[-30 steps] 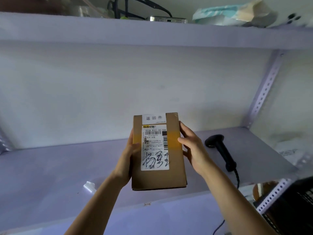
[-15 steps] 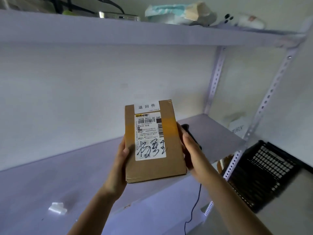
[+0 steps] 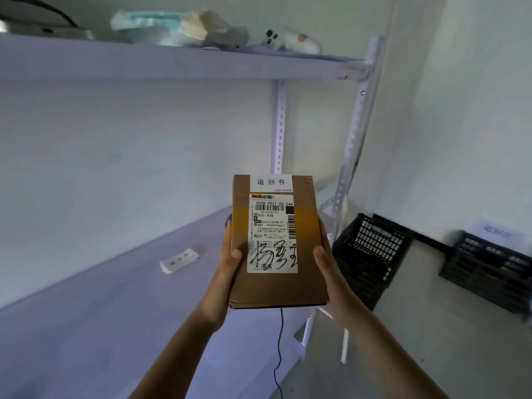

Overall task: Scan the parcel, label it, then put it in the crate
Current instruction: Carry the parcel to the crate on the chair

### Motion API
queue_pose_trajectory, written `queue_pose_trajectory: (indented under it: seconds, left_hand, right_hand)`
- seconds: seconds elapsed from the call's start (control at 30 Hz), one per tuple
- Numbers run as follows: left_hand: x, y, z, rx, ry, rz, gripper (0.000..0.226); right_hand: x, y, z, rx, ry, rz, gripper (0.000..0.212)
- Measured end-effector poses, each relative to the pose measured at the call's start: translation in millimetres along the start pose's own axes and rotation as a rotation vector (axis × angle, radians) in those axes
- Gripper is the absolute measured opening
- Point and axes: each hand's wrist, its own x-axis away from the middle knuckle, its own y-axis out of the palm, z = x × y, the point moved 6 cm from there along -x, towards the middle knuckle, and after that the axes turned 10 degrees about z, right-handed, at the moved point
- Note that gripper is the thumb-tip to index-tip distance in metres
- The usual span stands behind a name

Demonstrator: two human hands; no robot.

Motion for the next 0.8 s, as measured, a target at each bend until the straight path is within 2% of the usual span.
queue_pose_trajectory:
  seconds: [0.1,0.27,0.4,0.43,0.53,0.6,0.67,0.73,0.8]
  left_hand:
    - [-9,29,-12,-0.022,0.011,-0.016,0.100]
    - [-20,93,-34,-0.018,0.000,-0.061,0.102]
    - [-35,174,-60,-0.006,-0.025,-0.145,0.099]
    - [-39,197,-69,0.000,-0.039,-0.165,0.099]
    - [-49,266,-93,0.028,-0.048,-0.231,0.091]
    - [-56,311,-105,0.071,-0.038,-0.255,0.087]
    - [-62,353,-116,0.118,-0.025,-0.262,0.085]
    - [-71,389,-128,0.152,-0.018,-0.263,0.087]
    - [-81,422,-139,0.171,-0.005,-0.279,0.086]
  right_hand:
    - [3,-30,0,-0.072,-0.006,0.067,0.069]
    - [8,-97,-2,-0.138,-0.034,0.180,0.075]
    - [25,-183,-6,-0.225,-0.012,0.293,0.094]
    - [31,-207,-8,-0.239,-0.011,0.322,0.093]
    - [48,-281,-17,-0.239,-0.035,0.414,0.056]
    - [56,-327,-23,-0.176,-0.047,0.428,0.044]
    - [61,-369,-30,-0.094,-0.058,0.452,0.042]
    - [64,-406,-36,-0.018,-0.068,0.450,0.051]
    - [63,-442,-37,0.031,-0.072,0.455,0.046]
